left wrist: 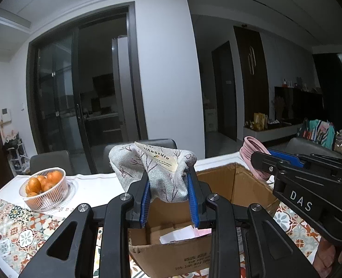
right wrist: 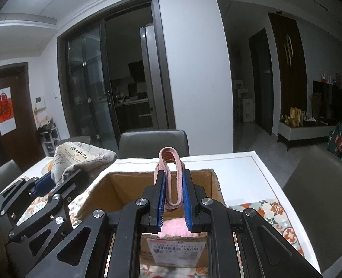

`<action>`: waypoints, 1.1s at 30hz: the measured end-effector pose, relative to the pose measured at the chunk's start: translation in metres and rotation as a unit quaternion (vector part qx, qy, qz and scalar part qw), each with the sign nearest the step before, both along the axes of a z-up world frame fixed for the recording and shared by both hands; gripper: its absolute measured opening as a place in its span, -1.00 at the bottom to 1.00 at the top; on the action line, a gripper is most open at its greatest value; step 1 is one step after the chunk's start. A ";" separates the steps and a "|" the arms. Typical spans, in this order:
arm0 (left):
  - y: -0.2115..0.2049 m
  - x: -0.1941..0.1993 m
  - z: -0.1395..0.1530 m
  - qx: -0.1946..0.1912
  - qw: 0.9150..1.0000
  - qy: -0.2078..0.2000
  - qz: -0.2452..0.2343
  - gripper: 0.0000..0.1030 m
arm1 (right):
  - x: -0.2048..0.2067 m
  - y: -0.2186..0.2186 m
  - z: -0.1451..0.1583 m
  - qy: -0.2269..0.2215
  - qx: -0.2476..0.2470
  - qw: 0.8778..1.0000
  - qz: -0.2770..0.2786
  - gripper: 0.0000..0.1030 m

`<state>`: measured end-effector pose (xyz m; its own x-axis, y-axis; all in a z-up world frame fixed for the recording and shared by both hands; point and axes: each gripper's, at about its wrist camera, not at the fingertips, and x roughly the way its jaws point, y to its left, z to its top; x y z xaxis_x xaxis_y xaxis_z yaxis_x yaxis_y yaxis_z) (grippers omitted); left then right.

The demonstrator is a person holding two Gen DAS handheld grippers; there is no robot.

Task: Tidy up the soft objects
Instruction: 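Carry the pouch and hair tie over the box and open both grippers, then withdraw both grippers from the box toward the pink cloth and phone case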

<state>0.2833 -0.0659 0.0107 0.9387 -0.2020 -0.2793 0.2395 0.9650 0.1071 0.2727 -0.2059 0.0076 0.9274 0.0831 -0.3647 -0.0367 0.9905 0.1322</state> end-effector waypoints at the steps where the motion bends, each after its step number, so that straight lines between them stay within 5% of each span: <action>1: -0.001 0.002 -0.002 0.001 1.000 0.003 -0.001 -0.45 | 0.003 -0.001 -0.002 0.004 0.000 1.000 0.001 -0.70; 16: -0.020 0.038 -0.038 0.022 0.994 0.097 -0.036 -0.24 | 0.042 -0.009 -0.037 0.072 0.000 0.997 0.001 -0.67; 18: -0.021 0.041 -0.040 0.023 0.994 0.106 -0.030 -0.09 | 0.045 -0.009 -0.041 0.080 -0.005 0.997 0.000 -0.47; 19: -0.022 0.042 -0.041 0.024 0.993 0.110 -0.028 0.08 | 0.045 -0.009 -0.042 0.081 -0.009 0.997 -0.003 -0.18; 22: -0.020 0.039 -0.040 0.022 0.994 0.108 -0.023 0.18 | 0.042 -0.012 -0.041 0.074 -0.019 0.997 -0.020 0.00; 25: -0.017 0.034 -0.037 0.018 0.994 0.105 -0.018 0.36 | 0.039 -0.015 -0.039 0.074 -0.010 0.997 -0.022 0.03; 33: -0.001 0.016 -0.018 0.014 0.996 0.083 0.003 0.39 | 0.023 -0.015 -0.029 0.069 -0.005 0.997 -0.025 0.03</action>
<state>0.2997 -0.0668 -0.0070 0.8801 -0.1860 -0.4367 0.2498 0.9638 0.0930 0.2953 -0.2207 -0.0216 0.8708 0.0339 -0.4905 0.0304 0.9920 0.1225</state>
